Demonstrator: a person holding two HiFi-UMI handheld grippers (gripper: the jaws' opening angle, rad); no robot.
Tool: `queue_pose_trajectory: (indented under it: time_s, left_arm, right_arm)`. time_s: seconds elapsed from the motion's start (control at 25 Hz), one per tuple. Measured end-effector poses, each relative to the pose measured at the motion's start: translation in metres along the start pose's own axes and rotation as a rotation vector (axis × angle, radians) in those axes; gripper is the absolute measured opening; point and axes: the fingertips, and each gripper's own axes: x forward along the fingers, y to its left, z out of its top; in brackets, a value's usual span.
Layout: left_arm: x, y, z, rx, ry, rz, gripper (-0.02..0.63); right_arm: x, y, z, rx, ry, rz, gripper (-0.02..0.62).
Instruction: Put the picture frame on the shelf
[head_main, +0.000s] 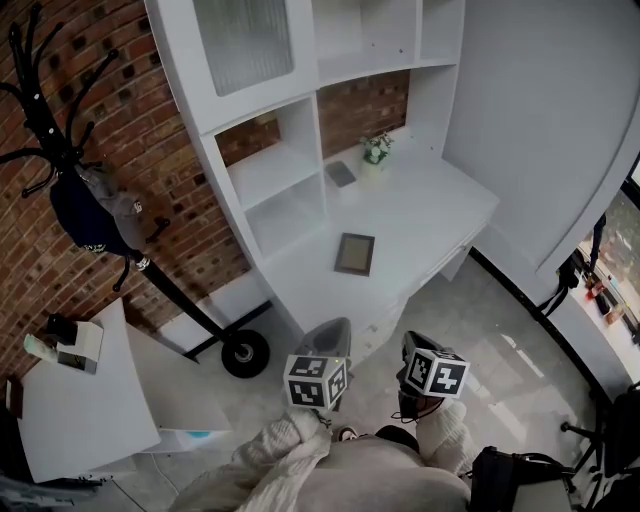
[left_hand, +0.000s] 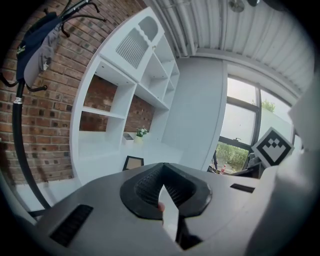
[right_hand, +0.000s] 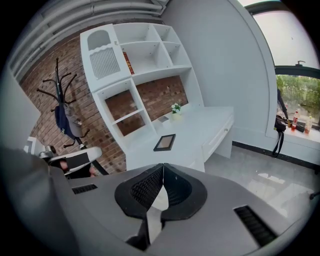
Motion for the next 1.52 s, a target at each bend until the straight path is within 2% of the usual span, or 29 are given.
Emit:
queue_pose_trajectory:
  time_s: [0.24, 0.6, 0.76, 1.16, 1.36, 1.52]
  left_arm:
    - [0.001, 0.033, 0.002, -0.019, 0.01, 0.062, 0.008]
    - [0.017, 0.087, 0.024, -0.042, -0.02, 0.207, 0.008]
    - [0.042, 0.099, 0.032, -0.073, -0.03, 0.265, 0.008]
    - [0.135, 0.113, 0.061, -0.137, -0.06, 0.353, 0.008]
    - [0.169, 0.117, 0.051, -0.172, -0.025, 0.371, 0.008]
    - [0.184, 0.123, 0.028, -0.16, 0.048, 0.38, 0.008]
  right_arm:
    - [0.033, 0.015, 0.007, -0.028, 0.044, 0.03, 0.025]
    - [0.103, 0.041, 0.056, -0.128, 0.07, 0.126, 0.025]
    - [0.136, 0.044, 0.082, -0.19, 0.096, 0.176, 0.025]
    - [0.214, 0.025, 0.141, -0.273, 0.172, 0.263, 0.025]
    - [0.242, 0.013, 0.138, -0.257, 0.228, 0.29, 0.025]
    - [0.26, 0.005, 0.12, -0.214, 0.262, 0.293, 0.024]
